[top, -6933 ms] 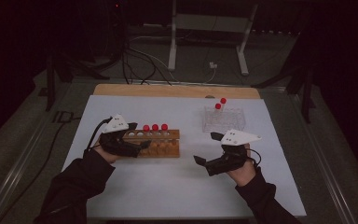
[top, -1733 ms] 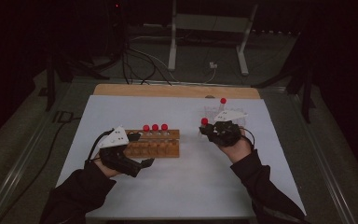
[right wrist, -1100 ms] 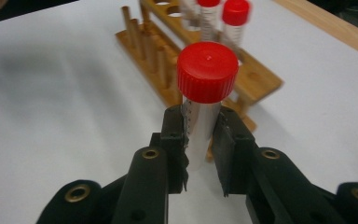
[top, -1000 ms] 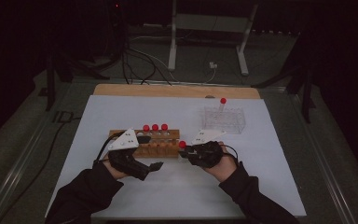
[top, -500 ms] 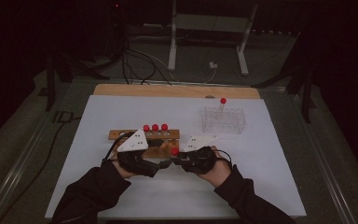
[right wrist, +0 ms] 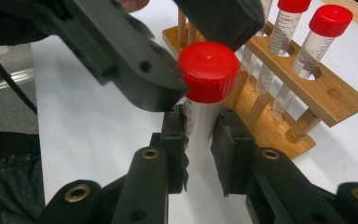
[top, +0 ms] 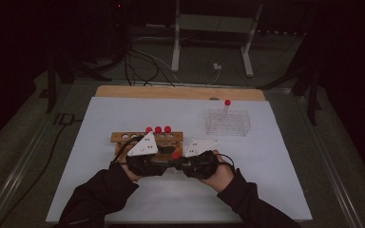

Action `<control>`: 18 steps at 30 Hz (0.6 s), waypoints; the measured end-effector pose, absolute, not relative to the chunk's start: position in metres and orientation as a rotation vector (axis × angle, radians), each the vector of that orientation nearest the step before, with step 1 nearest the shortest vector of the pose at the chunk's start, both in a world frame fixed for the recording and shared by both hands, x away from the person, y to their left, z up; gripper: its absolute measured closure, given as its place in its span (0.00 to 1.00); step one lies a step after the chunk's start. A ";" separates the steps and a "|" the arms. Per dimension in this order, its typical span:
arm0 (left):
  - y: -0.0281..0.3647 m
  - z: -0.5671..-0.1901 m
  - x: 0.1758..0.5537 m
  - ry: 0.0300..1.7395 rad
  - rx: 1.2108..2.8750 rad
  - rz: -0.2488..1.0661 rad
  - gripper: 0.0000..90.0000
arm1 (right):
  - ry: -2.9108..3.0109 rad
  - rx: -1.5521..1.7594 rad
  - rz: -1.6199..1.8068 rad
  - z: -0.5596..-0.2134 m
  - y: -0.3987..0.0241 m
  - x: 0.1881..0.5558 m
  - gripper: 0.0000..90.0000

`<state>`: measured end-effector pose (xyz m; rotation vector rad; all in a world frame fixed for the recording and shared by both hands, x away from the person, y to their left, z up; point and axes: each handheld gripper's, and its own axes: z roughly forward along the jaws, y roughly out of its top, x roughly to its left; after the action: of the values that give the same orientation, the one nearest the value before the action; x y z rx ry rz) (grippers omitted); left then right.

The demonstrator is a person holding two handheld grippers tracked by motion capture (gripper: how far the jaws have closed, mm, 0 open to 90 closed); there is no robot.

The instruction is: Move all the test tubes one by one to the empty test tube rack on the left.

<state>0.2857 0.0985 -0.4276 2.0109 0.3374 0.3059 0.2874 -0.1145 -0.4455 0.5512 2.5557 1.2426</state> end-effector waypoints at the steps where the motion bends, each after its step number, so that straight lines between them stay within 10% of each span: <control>1: 0.098 -0.428 0.286 0.338 2.013 0.306 0.63 | 2.557 0.552 1.244 -0.445 -0.115 0.288 0.83; 18: 0.096 -0.429 0.287 0.323 2.037 0.317 0.80 | 2.566 0.547 1.245 -0.446 -0.112 0.287 0.83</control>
<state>0.2871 0.0956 -0.4288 2.0370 0.3234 0.3171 0.2873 -0.1123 -0.4461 0.5467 2.5658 1.2447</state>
